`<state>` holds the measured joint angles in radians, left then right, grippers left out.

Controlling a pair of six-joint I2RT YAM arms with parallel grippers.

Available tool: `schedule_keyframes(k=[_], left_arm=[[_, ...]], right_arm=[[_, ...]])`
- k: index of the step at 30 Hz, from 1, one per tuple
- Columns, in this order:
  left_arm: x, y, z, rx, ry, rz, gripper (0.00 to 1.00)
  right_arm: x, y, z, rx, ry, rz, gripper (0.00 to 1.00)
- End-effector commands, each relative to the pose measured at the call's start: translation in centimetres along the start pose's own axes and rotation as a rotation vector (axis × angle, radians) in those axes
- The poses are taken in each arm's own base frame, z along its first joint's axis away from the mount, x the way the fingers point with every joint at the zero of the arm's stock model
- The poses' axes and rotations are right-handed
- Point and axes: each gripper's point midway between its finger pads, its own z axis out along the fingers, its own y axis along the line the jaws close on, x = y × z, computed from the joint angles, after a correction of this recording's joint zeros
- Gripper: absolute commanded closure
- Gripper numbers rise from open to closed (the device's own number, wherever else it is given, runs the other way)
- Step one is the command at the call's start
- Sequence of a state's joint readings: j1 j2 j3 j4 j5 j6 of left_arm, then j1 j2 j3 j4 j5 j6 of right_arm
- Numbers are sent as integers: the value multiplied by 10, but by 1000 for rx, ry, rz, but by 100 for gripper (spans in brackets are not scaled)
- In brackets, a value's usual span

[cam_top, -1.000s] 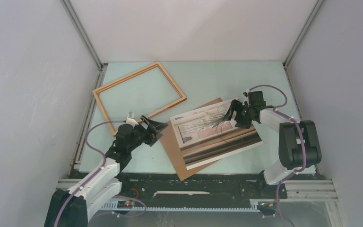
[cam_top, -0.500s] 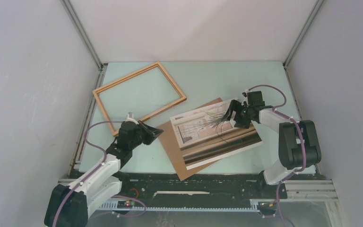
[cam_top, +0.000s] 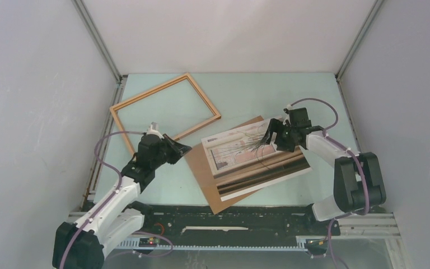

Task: Put the photo into the frame

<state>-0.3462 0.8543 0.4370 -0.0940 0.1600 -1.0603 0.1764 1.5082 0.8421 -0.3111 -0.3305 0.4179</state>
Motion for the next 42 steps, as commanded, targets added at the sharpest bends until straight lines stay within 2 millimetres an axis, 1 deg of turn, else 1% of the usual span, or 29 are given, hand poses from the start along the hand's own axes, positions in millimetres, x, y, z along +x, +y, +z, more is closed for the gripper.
schedule_keyframes(k=[1,6,8,11,16,20,23,26,29,31,33,38,41,42], left_arm=[[-24,-35,-12,82,-55,84,100],[-48,-43,-22,73,-72,121,100],[-59,-49,-25,85,-77,141,100],[-79,-52,-28,81,-99,163,100],[-110,-50,-26,52,-94,191,100],[-133,-38,-20,17,-78,186,100],[-151,-34,-18,8,-93,187,100],[-170,-35,-16,7,-107,180,100],[-185,-38,-14,15,-114,193,100],[-194,-41,-17,14,-121,219,100],[-209,-40,-22,2,-151,249,100],[-242,-22,-27,-50,-205,261,100],[-263,-5,-26,-67,-228,223,100],[-271,4,-24,-78,-239,202,100]], right_arm=[[-9,0,-14,72,-84,-63,9],[-15,1,-26,91,-135,-78,9],[-16,3,-28,81,-149,-80,9],[-17,4,-28,77,-154,-78,9],[-18,5,-29,67,-152,-69,9],[-18,6,-30,58,-166,-70,9],[-17,3,-30,65,-166,-64,9],[-19,1,-29,62,-176,-53,9],[-20,-1,-29,71,-179,-49,9],[-20,-3,-29,78,-182,-47,9],[-21,-6,-28,90,-185,-45,9],[-23,-11,-27,100,-184,-30,9],[-24,-12,-25,102,-185,-31,9],[-23,-13,-25,101,-183,-27,9]])
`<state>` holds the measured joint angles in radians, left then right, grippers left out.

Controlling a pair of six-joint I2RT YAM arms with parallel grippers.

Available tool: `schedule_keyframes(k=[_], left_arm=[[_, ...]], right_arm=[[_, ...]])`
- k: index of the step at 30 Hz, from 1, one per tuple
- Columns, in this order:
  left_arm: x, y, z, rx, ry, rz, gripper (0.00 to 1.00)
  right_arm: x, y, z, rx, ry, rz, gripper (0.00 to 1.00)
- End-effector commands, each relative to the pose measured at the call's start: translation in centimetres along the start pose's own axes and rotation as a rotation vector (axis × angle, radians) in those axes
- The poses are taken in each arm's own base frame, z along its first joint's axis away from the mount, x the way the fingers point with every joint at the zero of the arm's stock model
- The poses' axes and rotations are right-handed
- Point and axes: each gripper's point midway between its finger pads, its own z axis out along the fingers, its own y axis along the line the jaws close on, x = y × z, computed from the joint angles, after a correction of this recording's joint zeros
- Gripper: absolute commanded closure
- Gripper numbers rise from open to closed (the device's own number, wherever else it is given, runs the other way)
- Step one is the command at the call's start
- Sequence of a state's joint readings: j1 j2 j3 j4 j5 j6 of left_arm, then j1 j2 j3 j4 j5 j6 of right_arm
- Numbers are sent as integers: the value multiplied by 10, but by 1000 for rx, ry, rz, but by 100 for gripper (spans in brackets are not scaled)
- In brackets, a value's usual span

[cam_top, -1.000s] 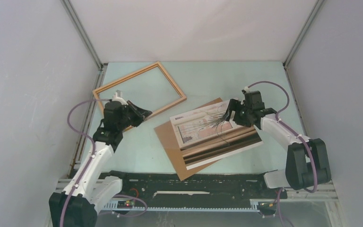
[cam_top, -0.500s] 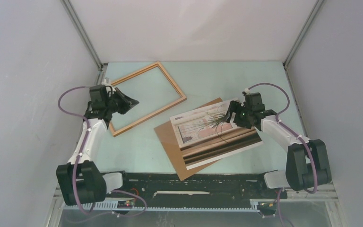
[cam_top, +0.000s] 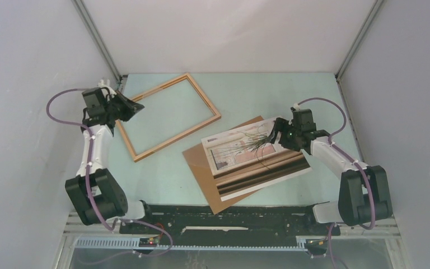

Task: Put the photo into the frame

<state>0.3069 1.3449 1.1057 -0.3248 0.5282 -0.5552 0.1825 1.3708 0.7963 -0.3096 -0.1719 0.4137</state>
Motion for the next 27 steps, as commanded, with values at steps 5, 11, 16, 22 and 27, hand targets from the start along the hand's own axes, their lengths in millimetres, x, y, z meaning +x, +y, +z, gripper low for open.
schedule_keyframes(k=[5,11,16,22,27], left_arm=[[-64,42,11,-4,-111,-63,100],[-79,64,26,1,-162,-161,100],[-82,87,34,10,-240,-279,100],[-95,110,28,-23,-355,-351,100],[-89,121,25,-53,-406,-400,100]], right_arm=[[-8,0,2,-5,-32,5,10],[-6,-2,7,1,-21,8,10],[-5,-4,10,7,-18,8,10],[-2,-5,16,16,2,9,10],[1,-4,22,22,19,5,10]])
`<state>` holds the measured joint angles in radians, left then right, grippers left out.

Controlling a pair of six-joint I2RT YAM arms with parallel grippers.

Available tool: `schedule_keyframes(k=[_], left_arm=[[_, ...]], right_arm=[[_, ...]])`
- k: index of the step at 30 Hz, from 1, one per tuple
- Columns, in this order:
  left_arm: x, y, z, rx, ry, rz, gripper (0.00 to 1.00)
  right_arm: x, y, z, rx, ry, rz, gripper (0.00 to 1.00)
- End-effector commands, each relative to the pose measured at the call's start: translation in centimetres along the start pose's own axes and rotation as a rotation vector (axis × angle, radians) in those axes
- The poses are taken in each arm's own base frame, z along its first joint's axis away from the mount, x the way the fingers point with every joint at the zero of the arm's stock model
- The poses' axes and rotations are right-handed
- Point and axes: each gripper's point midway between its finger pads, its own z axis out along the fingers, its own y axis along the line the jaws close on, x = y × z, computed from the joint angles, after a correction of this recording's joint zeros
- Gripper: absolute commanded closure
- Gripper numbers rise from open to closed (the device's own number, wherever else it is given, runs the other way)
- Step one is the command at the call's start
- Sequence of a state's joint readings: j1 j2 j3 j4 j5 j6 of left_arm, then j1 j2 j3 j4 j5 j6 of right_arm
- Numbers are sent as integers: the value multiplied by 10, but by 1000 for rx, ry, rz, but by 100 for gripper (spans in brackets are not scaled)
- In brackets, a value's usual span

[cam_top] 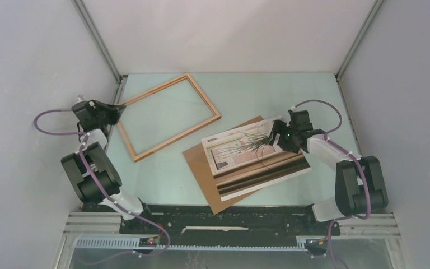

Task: Put the photo into the frame

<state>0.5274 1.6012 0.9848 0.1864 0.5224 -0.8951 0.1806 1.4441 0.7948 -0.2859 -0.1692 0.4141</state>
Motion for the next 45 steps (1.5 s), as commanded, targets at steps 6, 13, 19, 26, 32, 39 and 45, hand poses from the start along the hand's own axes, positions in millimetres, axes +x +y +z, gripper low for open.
schedule_keyframes(k=[6,13,19,26,32,39,45], left_arm=[[22,26,-15,-33,34,-17,100],[61,49,-45,-97,115,69,98],[101,69,-65,-131,184,42,98],[146,78,-74,-128,285,19,97],[169,96,-79,-182,318,-4,89],[184,118,-91,-246,318,4,54],[166,123,-107,-329,214,132,30]], right_arm=[[-7,5,7,6,-17,-13,10],[0,15,13,-28,16,-40,10],[21,55,23,-204,152,-83,9],[21,88,28,-345,204,-52,11],[3,96,43,-342,195,-34,11],[6,87,55,-296,216,-39,11],[14,75,60,-274,217,-35,11]])
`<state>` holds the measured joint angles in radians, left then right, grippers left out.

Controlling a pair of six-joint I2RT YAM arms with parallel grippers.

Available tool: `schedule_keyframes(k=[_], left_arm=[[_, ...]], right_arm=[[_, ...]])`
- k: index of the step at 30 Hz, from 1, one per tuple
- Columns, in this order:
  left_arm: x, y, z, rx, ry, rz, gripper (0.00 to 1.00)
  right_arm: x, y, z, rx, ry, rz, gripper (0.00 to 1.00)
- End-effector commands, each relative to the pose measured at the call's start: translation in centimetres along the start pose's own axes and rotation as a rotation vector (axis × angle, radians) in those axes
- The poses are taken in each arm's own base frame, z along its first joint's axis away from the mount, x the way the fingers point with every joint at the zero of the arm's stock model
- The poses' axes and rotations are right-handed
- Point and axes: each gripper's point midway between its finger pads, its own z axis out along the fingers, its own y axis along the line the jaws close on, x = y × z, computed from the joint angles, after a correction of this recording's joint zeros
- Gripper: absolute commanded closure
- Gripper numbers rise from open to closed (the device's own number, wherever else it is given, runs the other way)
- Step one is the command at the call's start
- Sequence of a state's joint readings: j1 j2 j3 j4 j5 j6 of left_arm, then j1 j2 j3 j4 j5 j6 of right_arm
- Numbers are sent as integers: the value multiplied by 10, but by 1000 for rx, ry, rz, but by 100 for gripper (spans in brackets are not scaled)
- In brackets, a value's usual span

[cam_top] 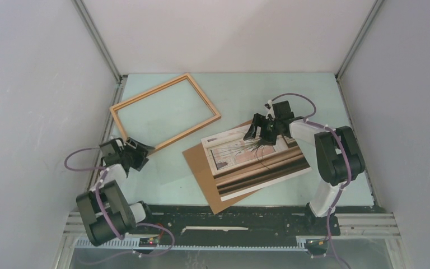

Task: Put the photo into the frame

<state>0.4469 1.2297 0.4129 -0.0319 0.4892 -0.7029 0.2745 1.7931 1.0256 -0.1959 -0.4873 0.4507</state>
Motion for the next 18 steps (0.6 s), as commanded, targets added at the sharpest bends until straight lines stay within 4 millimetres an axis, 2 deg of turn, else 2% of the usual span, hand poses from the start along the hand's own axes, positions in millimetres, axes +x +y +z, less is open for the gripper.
schedule_keyframes(k=[1,7,14,18], left_arm=[[-9,14,-11,-89,-105,85,27],[8,0,6,-5,-17,71,23],[22,3,17,3,46,57,23],[28,0,19,32,83,57,22]], right_arm=[[4,-13,4,34,-3,-6,11],[3,-11,8,17,-3,-11,11],[0,-2,17,-40,-9,-18,11],[0,6,30,-59,13,-45,11]])
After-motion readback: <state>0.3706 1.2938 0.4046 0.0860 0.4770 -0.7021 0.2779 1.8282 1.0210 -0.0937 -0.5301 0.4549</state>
